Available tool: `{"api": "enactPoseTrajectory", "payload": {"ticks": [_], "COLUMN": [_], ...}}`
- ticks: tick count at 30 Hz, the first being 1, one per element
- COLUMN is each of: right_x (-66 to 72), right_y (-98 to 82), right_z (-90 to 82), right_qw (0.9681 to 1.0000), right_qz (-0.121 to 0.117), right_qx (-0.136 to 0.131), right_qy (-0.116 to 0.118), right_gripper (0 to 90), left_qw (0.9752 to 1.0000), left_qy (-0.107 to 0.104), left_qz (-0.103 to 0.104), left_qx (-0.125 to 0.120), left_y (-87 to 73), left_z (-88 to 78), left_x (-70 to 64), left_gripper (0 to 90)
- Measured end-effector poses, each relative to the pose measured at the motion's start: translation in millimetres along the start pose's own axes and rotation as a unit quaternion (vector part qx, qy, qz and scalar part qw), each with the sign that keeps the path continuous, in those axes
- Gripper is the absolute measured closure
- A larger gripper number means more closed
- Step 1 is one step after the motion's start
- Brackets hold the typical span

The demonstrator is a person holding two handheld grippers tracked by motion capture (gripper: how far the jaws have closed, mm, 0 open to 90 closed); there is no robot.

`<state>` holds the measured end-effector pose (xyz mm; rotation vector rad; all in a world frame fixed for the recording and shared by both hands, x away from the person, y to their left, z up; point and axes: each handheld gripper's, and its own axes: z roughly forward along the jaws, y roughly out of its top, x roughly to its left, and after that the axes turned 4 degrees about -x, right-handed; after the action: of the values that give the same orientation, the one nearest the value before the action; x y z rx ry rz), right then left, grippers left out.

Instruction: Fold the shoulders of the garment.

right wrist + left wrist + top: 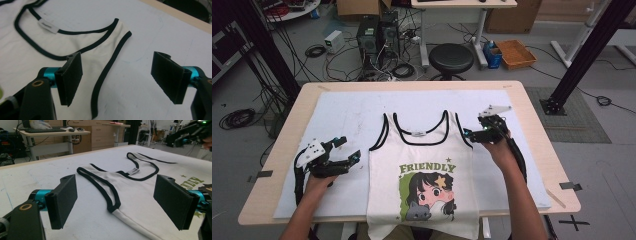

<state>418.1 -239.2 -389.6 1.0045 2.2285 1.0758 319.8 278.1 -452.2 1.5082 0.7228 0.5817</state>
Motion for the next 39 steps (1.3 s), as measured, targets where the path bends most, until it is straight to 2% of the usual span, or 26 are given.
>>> {"api": "enactPoseTrajectory", "payload": {"ticks": [1, 3, 5, 7, 8, 10, 12, 13, 15, 18, 19, 20, 21, 23, 24, 25, 26, 28, 30, 32, 33, 34, 39], "right_x": [-3.3, -3.7, -1.9, -3.1, -3.1, -7.1, -8.4, -11.5, -12.0, -12.2, -11.8, -11.8, -12.2, -13.0, -13.0, -12.3, -11.3, -10.4, -9.7, -7.3, -7.3, -3.8, 6.2], "right_y": [13.7, 25.7, 35.3, 40.9, 40.9, 43.5, 42.8, 41.0, 40.1, 39.2, 39.6, 39.6, 39.1, 39.1, 39.1, 38.8, 39.0, 39.3, 39.5, 41.3, 41.3, 43.0, 46.7], "right_z": [16.9, 35.4, 54.7, 72.1, 72.1, 91.0, 95.4, 102.2, 105.2, 114.4, 120.1, 120.1, 124.8, 125.6, 125.6, 125.3, 124.6, 123.3, 121.8, 114.1, 114.1, 106.2, 83.7], "right_qw": [0.9996, 0.9985, 0.9961, 0.9939, 0.9939, 0.9931, 0.9933, 0.994, 0.9942, 0.9934, 0.9927, 0.9927, 0.9921, 0.9926, 0.9926, 0.9925, 0.9923, 0.9919, 0.9922, 0.9947, 0.9947, 0.9962, 0.9973], "right_qz": [-0.002, -0.01, -0.029, -0.038, -0.038, -0.03, -0.025, -0.014, -0.012, -0.022, -0.022, -0.022, -0.022, -0.017, -0.017, -0.02, -0.022, -0.03, -0.026, -0.025, -0.025, -0.031, -0.049], "right_qx": [0.029, 0.053, 0.084, 0.103, 0.103, 0.113, 0.111, 0.106, 0.105, 0.112, 0.118, 0.118, 0.123, 0.12, 0.12, 0.119, 0.12, 0.122, 0.12, 0.094, 0.094, 0.075, 0.033], "right_qy": [0.0, 0.003, -0.002, -0.005, -0.005, -0.015, -0.02, -0.022, -0.023, -0.016, -0.012, -0.012, -0.007, 0.003, 0.003, 0.02, 0.022, 0.02, 0.024, 0.031, 0.031, 0.033, 0.044], "right_gripper": [26.8, 30.7, 33.8, 36.3, 36.3, 39.0, 40.1, 41.4, 42.6, 45.7, 49.5, 49.5, 54.8, 65.5, 65.5, 77.2, 83.0, 84.7, 84.9, 85.2, 85.2, 85.2, 85.1], "left_qw": [1.0, 1.0, 1.0, 0.9999, 0.9999, 0.9999, 0.9999, 0.9999, 0.9999, 0.9998, 0.9998, 0.9998, 0.9998, 0.9998, 0.9998, 0.9998, 0.9998, 0.9998, 0.9997, 0.9998, 0.9998, 0.9998, 0.9998], "left_qy": [0.0, 0.001, 0.003, 0.001, 0.003, 0.003, 0.002, 0.002, 0.001, 0.002, 0.002, 0.002, 0.002, 0.003, 0.003, 0.006, 0.006, 0.007, 0.008, 0.01, 0.01, 0.009, 0.009], "left_qz": [-0.003, -0.006, -0.009, -0.011, -0.013, -0.015, -0.014, -0.012, -0.013, -0.018, -0.019, -0.019, -0.019, -0.019, -0.019, -0.019, -0.018, -0.017, -0.017, -0.014, -0.014, -0.014, -0.007], "left_qx": [-0.001, 0.001, 0.001, 0.003, 0.003, 0.002, 0.003, 0.003, 0.003, 0.002, 0.002, 0.002, 0.003, 0.004, 0.004, 0.005, 0.007, 0.01, 0.014, 0.015, 0.015, 0.015, 0.017], "left_y": [0.0, 0.1, 0.2, 0.3, 0.3, 0.3, 0.3, 0.3, 0.3, 0.2, 0.2, 0.2, 0.2, 0.3, 0.3, 0.4, 0.6, 0.7, 1.0, 1.0, 1.0, 1.0, 1.1], "left_z": [0.4, 0.6, 0.9, 0.9, 0.9, 1.1, 0.8, 0.9, 1.0, 0.9, 1.0, 1.0, 1.0, 1.2, 1.2, 1.8, 2.1, 2.2, 2.8, 2.9, 2.9, 3.3, 3.2], "left_x": [0.4, 1.0, 1.2, 2.2, 2.2, 2.3, 2.3, 2.2, 2.3, 2.7, 3.0, 3.0, 3.1, 3.1, 3.1, 2.9, 2.9, 2.8, 2.5, 2.0, 2.0, 1.4, 1.0], "left_gripper": [19.0, 19.0, 19.1, 19.1, 19.1, 19.1, 19.1, 19.2, 19.2, 19.3, 19.3, 19.2, 19.2, 19.2, 19.3, 19.3, 19.3, 19.9, 19.9, 19.9, 19.9, 19.9, 19.9]}}
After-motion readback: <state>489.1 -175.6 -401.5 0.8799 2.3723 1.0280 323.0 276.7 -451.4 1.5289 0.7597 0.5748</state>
